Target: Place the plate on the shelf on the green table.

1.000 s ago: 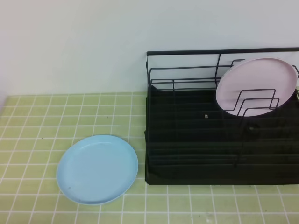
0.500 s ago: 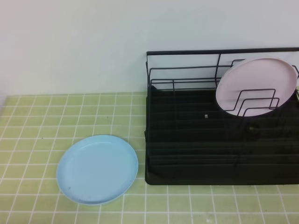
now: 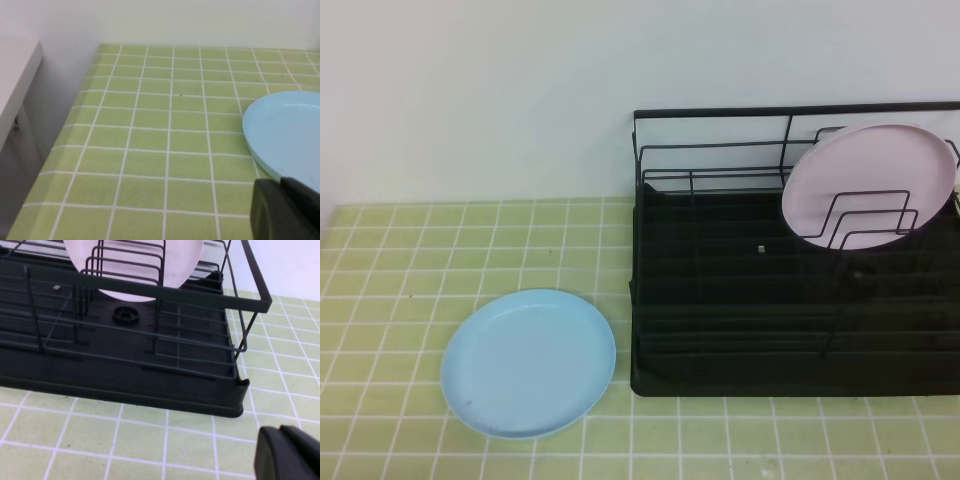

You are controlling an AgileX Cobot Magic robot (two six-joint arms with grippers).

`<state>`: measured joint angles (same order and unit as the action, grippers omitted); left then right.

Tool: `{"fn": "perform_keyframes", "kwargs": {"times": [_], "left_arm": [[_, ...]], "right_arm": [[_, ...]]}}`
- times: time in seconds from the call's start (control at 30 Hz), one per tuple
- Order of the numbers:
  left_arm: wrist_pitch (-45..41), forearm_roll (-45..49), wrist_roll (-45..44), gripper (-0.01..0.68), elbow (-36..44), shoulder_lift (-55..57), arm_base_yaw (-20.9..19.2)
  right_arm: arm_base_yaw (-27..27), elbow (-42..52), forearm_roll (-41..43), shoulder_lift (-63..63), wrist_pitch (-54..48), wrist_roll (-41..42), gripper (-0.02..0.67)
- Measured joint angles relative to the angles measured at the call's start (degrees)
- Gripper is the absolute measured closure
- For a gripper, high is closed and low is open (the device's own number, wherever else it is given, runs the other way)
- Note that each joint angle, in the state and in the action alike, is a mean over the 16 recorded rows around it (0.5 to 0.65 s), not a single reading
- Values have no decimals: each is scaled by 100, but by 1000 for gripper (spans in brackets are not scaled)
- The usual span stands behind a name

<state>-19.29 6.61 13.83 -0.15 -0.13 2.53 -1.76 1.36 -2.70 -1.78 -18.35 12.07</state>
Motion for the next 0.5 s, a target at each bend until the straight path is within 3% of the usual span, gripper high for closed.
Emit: {"fn": "perform_keyframes", "kwargs": {"times": [0.3, 0.5], "left_arm": [[327, 44, -51, 676, 0, 0, 0], [1063, 148, -62, 676, 0, 0, 0]], "right_arm": [[0, 0, 41, 0, 274, 6, 652], [0, 0, 53, 0, 1151, 7, 652]]}}
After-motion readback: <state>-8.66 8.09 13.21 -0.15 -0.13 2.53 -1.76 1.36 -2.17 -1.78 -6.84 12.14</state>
